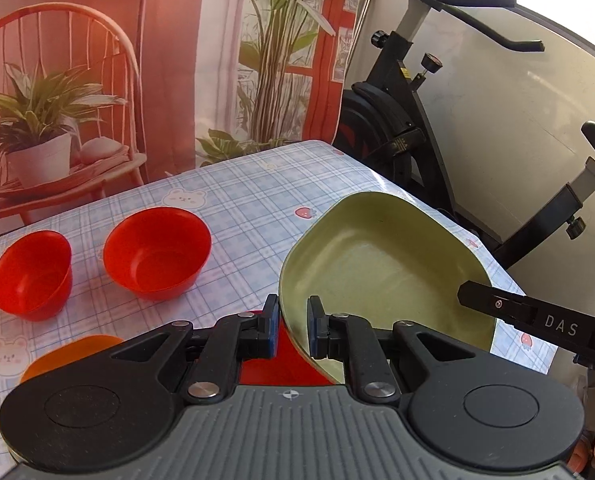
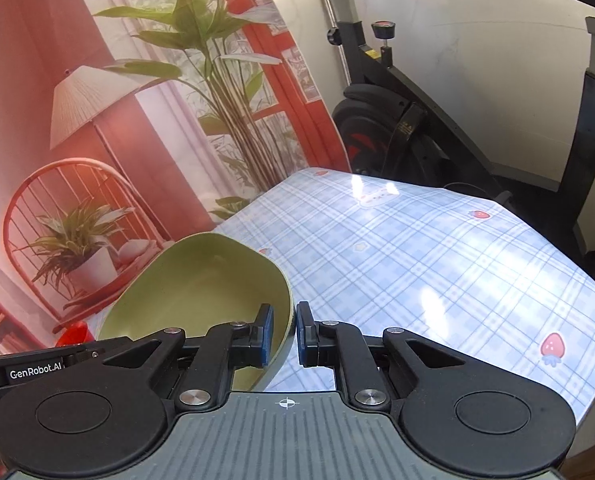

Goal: Organize plates and bowls

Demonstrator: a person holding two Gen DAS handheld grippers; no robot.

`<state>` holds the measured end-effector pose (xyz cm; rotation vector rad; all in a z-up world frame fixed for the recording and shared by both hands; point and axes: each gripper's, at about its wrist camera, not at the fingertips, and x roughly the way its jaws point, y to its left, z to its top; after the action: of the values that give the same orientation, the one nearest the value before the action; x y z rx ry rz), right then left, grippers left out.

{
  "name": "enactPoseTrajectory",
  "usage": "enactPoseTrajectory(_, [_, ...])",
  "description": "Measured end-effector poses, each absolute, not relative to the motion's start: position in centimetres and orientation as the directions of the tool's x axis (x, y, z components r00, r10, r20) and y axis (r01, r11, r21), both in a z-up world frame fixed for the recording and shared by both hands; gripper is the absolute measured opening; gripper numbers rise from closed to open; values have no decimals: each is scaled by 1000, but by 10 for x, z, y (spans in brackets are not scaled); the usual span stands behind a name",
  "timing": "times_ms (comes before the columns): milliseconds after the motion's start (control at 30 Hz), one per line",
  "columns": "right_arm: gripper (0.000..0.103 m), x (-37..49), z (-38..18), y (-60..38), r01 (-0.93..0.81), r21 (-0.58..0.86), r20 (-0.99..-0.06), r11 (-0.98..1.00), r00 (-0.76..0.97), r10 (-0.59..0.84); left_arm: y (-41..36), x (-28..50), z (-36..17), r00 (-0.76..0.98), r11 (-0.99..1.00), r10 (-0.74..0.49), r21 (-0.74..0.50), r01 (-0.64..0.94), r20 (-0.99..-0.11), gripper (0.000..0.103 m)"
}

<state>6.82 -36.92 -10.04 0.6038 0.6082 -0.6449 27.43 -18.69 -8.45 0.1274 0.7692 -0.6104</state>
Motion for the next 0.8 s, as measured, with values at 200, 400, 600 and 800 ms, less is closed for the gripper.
enactPoseTrajectory(200, [12,113,-77,-324,594,349,-676,725,695,-243,-119,280,-59,613,865,-438,-123,486,-658,15])
enactPoseTrajectory(400, [12,164,-51,-278,490,358,-660,795,735,-156,-63,284,-22,693,905,-376,-84,417,-615,15])
enactPoseTrajectory(600, [13,200,-44,-233,419,320,-639,849,758,-133,-27,289,-8,735,929,-329,-63,365,-594,15])
enactPoseTrajectory(800, [13,211,-76,-207,428,317,-690,846,717,-104,-5,299,-39,691,925,-331,-75,373,-643,15])
